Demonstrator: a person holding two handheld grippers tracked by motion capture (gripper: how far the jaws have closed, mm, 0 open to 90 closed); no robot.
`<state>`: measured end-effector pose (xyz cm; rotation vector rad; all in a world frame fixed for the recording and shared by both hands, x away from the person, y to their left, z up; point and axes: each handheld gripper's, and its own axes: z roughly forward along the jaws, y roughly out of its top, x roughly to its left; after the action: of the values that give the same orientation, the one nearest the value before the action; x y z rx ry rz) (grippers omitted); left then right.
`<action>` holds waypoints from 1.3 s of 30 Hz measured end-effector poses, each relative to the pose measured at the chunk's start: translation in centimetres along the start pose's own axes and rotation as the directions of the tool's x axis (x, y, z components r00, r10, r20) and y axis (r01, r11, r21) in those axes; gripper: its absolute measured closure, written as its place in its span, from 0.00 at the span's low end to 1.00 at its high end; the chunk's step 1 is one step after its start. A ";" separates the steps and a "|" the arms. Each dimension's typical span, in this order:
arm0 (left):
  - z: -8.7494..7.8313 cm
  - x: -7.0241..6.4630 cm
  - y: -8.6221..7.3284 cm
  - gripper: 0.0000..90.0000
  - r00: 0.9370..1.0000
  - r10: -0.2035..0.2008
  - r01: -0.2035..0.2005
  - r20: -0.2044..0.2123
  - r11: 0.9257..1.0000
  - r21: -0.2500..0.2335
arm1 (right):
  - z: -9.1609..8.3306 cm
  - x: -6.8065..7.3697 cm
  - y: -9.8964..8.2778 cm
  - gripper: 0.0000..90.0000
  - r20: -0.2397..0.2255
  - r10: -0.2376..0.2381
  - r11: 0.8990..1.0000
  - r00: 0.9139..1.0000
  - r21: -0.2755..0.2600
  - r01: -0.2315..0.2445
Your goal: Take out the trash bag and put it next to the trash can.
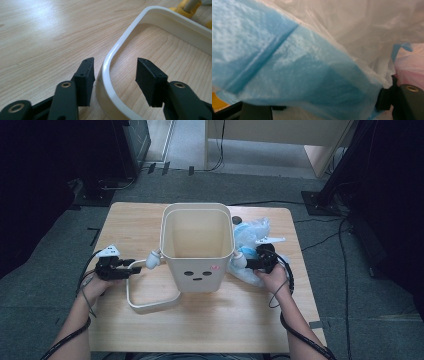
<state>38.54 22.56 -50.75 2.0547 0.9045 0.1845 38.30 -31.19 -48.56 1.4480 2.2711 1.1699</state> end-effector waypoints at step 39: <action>0.0 0.4 0.4 0.82 0.999 -0.053 0.052 0.008 0.999 0.003 | 0.1 0.0 -0.1 0.35 0.001 -0.003 1.000 1.000 0.001 0.003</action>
<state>39.03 22.71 -50.53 2.0301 0.9529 0.1465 38.31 -31.16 -48.66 1.4449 2.2724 1.1677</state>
